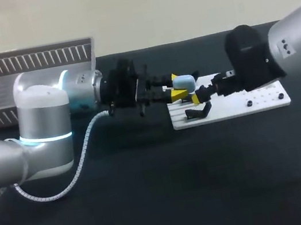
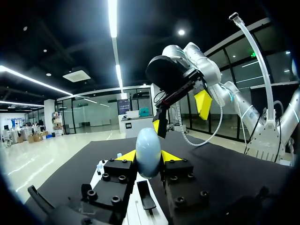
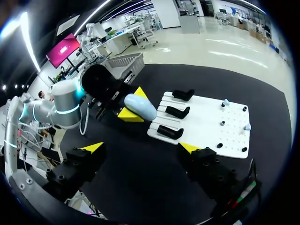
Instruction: Pick up each earbud case from the left stands, insert the matching earbuds, close the lid, and place the case in the box.
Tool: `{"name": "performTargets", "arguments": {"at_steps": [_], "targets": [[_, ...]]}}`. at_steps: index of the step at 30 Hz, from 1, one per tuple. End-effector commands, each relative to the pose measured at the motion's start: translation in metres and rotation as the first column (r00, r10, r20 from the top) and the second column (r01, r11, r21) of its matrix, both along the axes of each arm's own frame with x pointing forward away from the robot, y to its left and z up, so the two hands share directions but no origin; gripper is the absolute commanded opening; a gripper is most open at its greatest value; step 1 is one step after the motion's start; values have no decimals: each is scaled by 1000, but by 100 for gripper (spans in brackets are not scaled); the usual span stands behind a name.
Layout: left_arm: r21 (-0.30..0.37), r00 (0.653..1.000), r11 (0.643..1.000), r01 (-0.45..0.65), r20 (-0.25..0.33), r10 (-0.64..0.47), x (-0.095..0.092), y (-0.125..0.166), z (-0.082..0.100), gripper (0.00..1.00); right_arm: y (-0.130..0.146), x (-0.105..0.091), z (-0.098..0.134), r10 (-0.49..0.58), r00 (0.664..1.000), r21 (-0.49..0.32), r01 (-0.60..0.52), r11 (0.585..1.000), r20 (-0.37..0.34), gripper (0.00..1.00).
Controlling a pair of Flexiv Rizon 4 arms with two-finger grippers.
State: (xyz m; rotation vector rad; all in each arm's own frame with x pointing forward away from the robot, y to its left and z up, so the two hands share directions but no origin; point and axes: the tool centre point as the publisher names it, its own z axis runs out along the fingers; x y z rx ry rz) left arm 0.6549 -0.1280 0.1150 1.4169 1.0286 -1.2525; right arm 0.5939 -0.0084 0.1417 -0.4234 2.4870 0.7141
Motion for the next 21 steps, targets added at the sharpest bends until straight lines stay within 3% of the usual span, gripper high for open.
{"name": "performTargets", "arguments": {"at_steps": [1, 21], "targets": [[-4, 1000, 1000, -3, 3, 3, -1, 0, -1, 0, -2, 2, 1, -45, 999, -21, 45, 999, 16, 100], [-4, 1000, 1000, -3, 3, 3, -1, 0, -1, 0, 7, 19, -9, -166, 986, -59, 164, 985, -33, 100]]}}
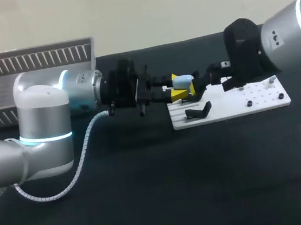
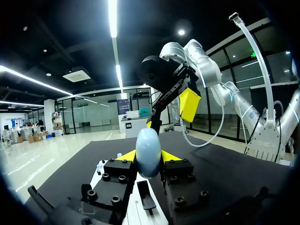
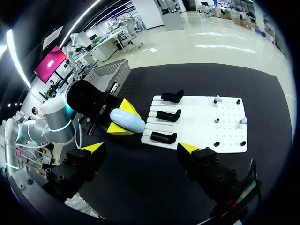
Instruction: Pick up each earbud case from the left stands, insert the matching earbuds, close the lid, and place the case in the box.
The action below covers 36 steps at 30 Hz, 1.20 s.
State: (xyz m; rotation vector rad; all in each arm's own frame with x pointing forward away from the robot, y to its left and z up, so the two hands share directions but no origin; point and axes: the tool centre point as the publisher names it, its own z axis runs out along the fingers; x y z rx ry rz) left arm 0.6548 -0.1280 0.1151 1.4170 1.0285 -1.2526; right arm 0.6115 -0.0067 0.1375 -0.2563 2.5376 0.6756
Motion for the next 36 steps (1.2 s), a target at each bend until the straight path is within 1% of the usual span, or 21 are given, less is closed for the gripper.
{"name": "performTargets", "arguments": {"at_steps": [1, 9, 22, 36], "targets": [[-4, 1000, 1000, -3, 3, 3, -1, 0, -1, 0, 6, 2, -5, -47, 999, -49, 47, 998, 5, 100], [-4, 1000, 1000, -3, 3, 3, -1, 0, -1, 0, 12, 4, -10, -47, 999, -57, 47, 997, -5, 100], [-4, 1000, 1000, -3, 3, 3, -1, 0, -1, 0, 18, 14, -13, -54, 998, -54, 53, 997, -10, 100], [-4, 1000, 1000, -3, 3, 3, -1, 0, -1, 0, 13, 25, -18, -77, 997, -49, 76, 996, -27, 100]]}}
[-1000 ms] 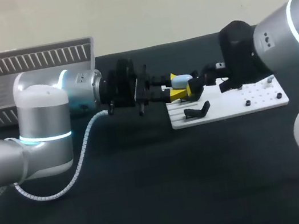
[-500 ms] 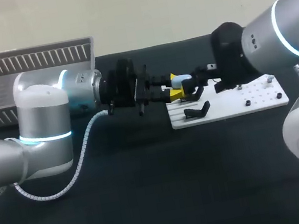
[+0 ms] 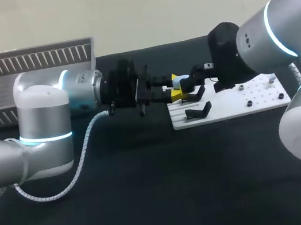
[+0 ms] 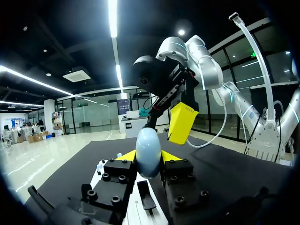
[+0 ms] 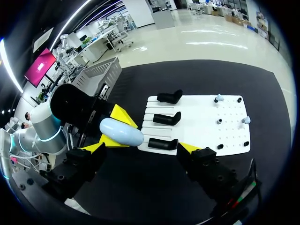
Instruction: Pick up each earbud case from the left stands, insert the matching earbuds, close the lid, and place the case in the box.
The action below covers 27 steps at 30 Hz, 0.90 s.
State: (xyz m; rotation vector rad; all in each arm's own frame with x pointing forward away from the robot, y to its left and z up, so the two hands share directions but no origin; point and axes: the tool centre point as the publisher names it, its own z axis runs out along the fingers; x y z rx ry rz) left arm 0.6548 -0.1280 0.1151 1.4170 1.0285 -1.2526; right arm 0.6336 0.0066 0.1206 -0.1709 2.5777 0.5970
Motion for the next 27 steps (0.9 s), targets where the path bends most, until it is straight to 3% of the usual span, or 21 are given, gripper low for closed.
{"name": "performTargets", "arguments": {"at_steps": [1, 17, 27], "targets": [[-4, 1000, 1000, -3, 3, 3, -1, 0, -1, 0, -1, 3, -2, -7, 1000, -3, 7, 1000, -3, 100], [-4, 1000, 1000, -3, 3, 3, -1, 0, -1, 0, -6, 9, 0, -25, 1000, -1, 25, 1000, 1, 100], [-4, 1000, 1000, -3, 3, 3, -1, 0, -1, 0, -14, 8, 28, -32, 995, -4, 32, 999, 91, 100]]}}
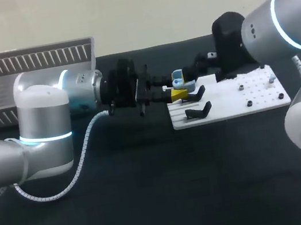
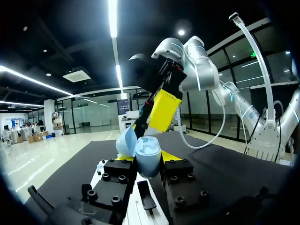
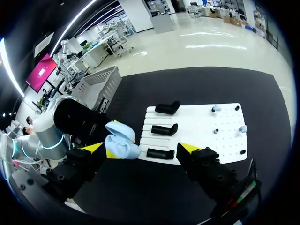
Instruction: Pick up each earbud case from the left stands, insert the matching earbuds, close the lid, and place the case in the box.
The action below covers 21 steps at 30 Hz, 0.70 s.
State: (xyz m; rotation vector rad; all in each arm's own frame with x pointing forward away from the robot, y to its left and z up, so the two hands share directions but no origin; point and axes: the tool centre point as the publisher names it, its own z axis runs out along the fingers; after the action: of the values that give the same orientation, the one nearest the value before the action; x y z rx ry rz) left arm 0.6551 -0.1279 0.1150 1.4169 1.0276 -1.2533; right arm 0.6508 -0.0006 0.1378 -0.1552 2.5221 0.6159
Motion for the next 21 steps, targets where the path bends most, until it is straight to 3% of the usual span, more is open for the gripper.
{"name": "performTargets", "arguments": {"at_steps": [1, 4, 9, 21], "targets": [[-3, 1000, 1000, -3, 3, 3, -1, 0, -1, 0, -9, -11, 15, -13, 998, -55, 17, 998, 64, 100], [-3, 1000, 1000, -3, 3, 3, -1, 0, -1, 0, -15, -15, 27, 8, 992, -185, 16, 983, 128, 100], [-3, 1000, 1000, -3, 3, 3, -1, 0, -1, 0, -30, -16, 40, 2, 987, -280, 43, 959, 159, 100], [-3, 1000, 1000, -3, 3, 3, -1, 0, -1, 0, -99, 1, 22, -101, 995, -468, 90, 879, 2, 100]]}}
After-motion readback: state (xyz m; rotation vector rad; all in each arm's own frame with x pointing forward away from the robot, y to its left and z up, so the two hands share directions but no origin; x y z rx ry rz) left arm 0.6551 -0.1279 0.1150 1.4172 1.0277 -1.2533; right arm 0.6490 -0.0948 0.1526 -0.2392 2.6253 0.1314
